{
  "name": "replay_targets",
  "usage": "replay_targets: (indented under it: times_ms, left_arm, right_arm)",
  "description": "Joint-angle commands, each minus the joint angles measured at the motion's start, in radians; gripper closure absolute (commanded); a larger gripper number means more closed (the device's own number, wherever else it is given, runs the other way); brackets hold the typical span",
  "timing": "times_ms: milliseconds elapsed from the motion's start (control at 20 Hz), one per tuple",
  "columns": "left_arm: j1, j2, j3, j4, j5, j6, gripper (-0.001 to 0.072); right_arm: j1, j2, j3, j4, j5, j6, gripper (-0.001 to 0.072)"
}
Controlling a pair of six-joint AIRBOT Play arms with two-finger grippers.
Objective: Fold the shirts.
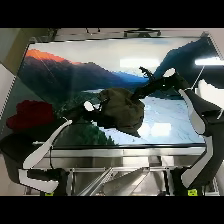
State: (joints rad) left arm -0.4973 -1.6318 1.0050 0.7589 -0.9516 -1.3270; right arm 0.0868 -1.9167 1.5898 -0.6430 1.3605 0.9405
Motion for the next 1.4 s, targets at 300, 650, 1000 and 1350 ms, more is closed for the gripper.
replay_targets:
  times_ms: [300,650,1000,1350]
  left_arm:
    - [0.288,0.437,0.227,-0.028,-0.164,0.018,0.0681]
    - [0.371,0.590,0.475,-0.017,-0.239,0.024,0.0676]
    - [0.373,0.460,0.232,-0.018,-0.287,0.074,0.0676]
    - [0.458,0.177,0.192,-0.017,-0.410,0.163,-0.0008]
  right_arm:
    - [-0.142,0.389,0.013,0.236,0.053,-0.006,0.0696]
    - [-0.105,0.691,0.011,0.177,0.036,-0.001,0.0694]
    - [0.005,0.531,-0.090,0.013,0.031,0.017,0.0693]
    - [-0.030,0.241,-0.120,0.007,0.003,0.102,0.0351]
